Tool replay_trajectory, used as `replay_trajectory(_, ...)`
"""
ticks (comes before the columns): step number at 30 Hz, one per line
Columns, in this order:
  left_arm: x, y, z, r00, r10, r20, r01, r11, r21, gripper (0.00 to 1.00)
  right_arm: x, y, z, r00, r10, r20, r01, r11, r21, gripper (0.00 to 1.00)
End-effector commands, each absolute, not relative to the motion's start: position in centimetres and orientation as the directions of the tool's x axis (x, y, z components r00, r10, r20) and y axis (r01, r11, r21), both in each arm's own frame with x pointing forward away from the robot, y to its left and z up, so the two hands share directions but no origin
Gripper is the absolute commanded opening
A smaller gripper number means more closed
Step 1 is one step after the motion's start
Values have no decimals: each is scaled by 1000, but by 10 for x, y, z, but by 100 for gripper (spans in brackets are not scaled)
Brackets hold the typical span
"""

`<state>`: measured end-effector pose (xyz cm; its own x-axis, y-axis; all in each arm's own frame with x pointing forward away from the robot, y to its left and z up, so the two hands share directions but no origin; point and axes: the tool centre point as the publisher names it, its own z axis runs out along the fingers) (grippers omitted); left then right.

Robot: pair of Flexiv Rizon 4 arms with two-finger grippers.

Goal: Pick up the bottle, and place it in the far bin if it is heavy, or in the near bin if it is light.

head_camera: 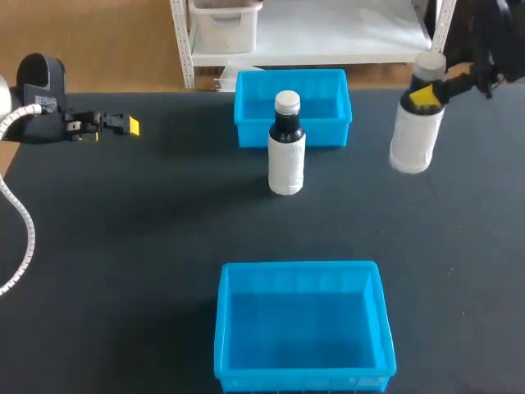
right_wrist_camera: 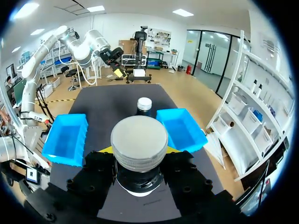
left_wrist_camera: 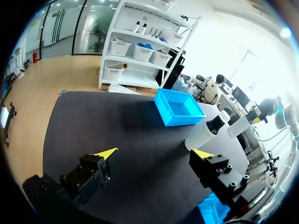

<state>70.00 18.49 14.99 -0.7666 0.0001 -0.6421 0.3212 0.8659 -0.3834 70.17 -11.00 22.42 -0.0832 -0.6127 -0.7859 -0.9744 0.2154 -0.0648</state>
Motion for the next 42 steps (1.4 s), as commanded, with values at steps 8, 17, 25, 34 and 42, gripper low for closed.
replay_trajectory(8,700,185,150,-767,0,-642,321,866,-383,100,781,-112,232,-40,-606,-795,-993,110,-34,0)
replay_trajectory(17,700,185,150,-767,0,-642,321,866,-383,100,815,-87,247,-37,-598,-800,-994,101,-30,0)
replay_trajectory(25,700,185,150,-767,0,-642,321,866,-383,100,846,-49,255,-42,-590,-806,-994,103,-23,0)
replay_trajectory(34,700,185,150,-767,0,-642,321,866,-383,100,872,12,243,-55,-592,-804,-996,94,-1,0)
replay_trajectory(42,700,185,150,-767,0,-642,321,866,-383,100,896,58,226,-77,-589,-805,-995,101,22,0)
